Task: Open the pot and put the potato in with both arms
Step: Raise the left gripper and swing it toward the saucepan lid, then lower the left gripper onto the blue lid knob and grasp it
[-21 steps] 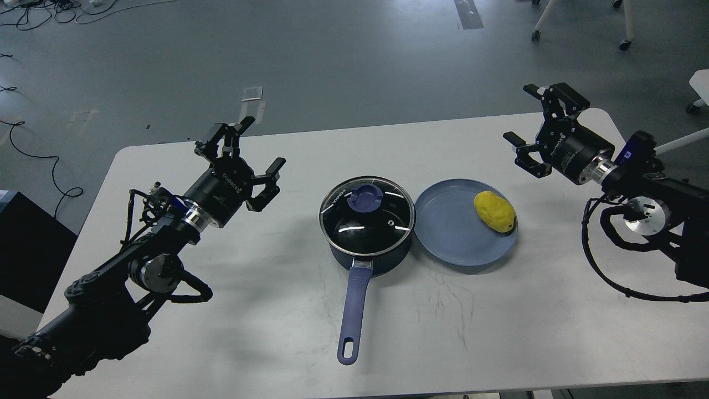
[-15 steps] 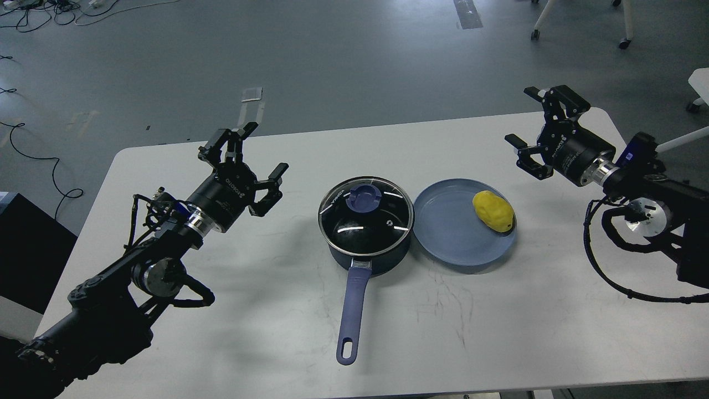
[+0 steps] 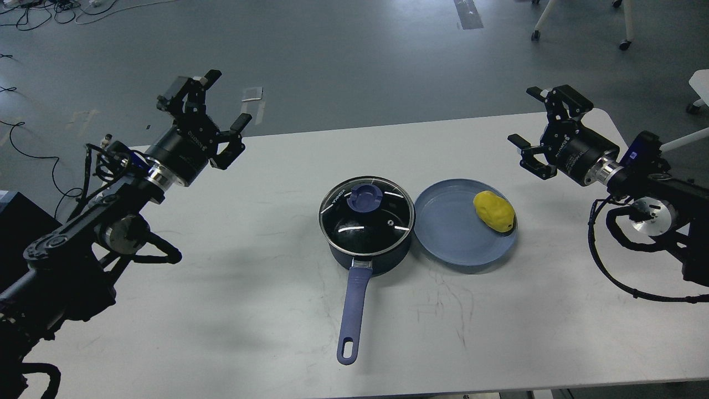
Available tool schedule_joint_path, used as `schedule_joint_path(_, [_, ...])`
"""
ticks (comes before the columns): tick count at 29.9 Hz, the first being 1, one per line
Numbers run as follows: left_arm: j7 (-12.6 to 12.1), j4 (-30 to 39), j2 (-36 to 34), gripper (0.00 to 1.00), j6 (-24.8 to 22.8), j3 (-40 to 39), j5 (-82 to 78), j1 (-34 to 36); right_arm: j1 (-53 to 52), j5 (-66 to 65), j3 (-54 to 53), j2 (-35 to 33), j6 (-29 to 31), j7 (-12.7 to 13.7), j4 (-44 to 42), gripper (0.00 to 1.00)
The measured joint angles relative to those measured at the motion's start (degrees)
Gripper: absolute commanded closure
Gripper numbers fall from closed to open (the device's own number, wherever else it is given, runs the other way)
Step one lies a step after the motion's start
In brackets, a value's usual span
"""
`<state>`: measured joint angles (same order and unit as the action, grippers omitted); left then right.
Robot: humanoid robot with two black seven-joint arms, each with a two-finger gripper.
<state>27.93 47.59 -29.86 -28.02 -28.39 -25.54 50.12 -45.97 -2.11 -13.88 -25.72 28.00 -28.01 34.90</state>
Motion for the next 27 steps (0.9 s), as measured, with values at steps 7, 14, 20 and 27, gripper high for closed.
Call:
schedule_joint_path(7, [0.09, 19.38, -4.72, 0.02, -0.03, 0.02, -36.51, 3.44, -0.09, -0.04, 0.00, -0.15, 0.00, 0.00, 0.14, 0.00])
schedule_joint_path(14, [0.09, 27.06, -2.08, 0.02, 0.95, 0.51, -76.47, 3.48, 0.06, -0.09, 0.00, -0.69, 0.00, 0.00, 0.35, 0.00])
schedule_joint_path(20, [0.08, 22.12, 3.75, 0.02, 4.32, 5.23, -91.14, 5.36, 0.15, -0.32, 0.00, -1.01, 0.00, 0.00, 0.38, 0.00])
schedule_joint_path(27, [0.07, 14.81, 8.35, 0.02, 6.63, 8.56, -94.05, 7.06, 0.17, -0.37, 0.00, -1.08, 0.00, 0.00, 0.48, 0.00])
